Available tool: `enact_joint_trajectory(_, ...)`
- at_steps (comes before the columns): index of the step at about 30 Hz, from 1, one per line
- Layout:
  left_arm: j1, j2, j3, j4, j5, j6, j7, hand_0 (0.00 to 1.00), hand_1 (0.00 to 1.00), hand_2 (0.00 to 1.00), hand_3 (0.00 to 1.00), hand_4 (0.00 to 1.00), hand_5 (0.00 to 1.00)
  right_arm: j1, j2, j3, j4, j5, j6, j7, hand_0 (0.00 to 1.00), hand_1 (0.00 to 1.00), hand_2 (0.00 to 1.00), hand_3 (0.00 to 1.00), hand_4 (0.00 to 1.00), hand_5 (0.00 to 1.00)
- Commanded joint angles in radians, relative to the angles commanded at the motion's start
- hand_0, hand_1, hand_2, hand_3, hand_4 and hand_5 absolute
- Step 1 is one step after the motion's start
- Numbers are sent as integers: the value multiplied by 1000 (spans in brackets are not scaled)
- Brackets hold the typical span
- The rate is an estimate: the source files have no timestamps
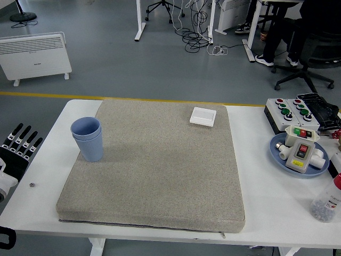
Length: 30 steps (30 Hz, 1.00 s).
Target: Push cup pick cup insert cup
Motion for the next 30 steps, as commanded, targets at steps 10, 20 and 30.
enact_joint_trajectory(10, -6, -4, 0, 4, -2, -9, -4, 735, 752, 748, 665, 672, 998, 8, -1, 3, 0, -3, 0, 1, 749, 609, 580, 584, 111, 575)
enact_joint_trajectory(20, -10, -13, 4, 10, -7, -20, 1, 740, 754, 748, 664, 672, 998, 10, -2, 3, 0, -6, 0, 0, 749, 608, 579, 584, 111, 574)
enact_joint_trajectory(30, -15, -16, 10, 15, 20, -21, -10, 739, 745, 712, 644, 670, 998, 14, 0, 5, 0, -9, 0, -1, 749, 609, 579, 584, 112, 574)
